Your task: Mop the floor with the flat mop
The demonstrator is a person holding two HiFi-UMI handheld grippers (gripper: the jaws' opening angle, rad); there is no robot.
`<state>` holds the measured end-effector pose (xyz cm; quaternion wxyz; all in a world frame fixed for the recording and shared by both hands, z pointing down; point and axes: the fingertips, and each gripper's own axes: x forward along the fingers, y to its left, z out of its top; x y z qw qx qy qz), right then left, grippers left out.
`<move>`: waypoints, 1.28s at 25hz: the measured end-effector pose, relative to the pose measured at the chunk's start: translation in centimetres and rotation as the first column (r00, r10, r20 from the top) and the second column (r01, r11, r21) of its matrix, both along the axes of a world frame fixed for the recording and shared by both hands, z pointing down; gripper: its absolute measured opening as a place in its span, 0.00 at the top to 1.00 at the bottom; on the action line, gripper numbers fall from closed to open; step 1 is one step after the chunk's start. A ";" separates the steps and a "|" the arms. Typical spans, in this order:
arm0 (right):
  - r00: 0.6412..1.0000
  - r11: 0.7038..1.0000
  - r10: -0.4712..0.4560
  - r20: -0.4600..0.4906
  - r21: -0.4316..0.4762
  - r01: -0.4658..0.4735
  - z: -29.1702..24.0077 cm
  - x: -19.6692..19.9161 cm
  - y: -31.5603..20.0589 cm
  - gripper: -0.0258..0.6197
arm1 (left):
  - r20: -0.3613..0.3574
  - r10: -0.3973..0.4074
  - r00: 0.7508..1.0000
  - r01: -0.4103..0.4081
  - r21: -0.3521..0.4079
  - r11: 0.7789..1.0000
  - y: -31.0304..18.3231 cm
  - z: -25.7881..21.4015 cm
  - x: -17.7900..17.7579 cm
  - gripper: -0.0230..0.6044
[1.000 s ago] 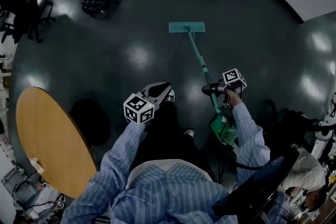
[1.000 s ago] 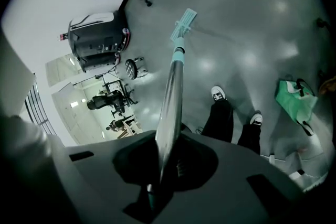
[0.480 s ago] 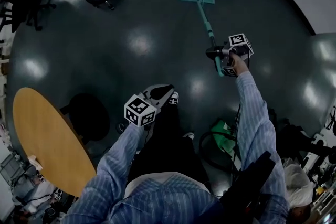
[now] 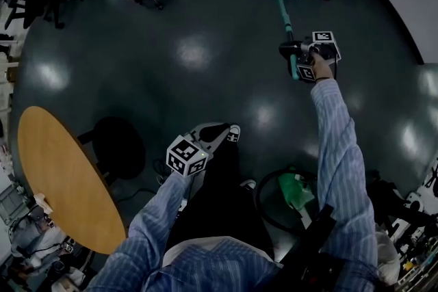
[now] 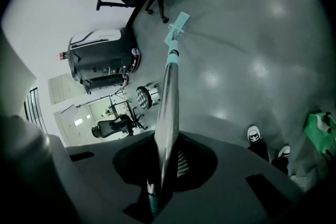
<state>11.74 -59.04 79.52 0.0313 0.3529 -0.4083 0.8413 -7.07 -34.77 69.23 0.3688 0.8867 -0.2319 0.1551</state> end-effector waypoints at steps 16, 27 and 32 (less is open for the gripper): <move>0.994 0.994 -0.100 -0.044 -0.040 0.099 -2.2 1.1 18.1 0.88 | -0.031 0.080 0.996 -0.078 0.073 0.994 5.5 -4.2 3.3 0.94; 0.999 0.997 -0.036 0.040 -0.071 0.039 -5.0 -0.3 39.9 0.88 | -0.060 0.113 0.992 -0.106 0.114 0.988 16.6 -7.4 6.1 0.94; 0.997 0.996 0.000 0.081 -0.088 0.007 -6.8 -1.8 50.1 0.88 | -0.055 0.106 0.993 -0.099 0.112 0.989 22.5 -8.7 5.3 0.94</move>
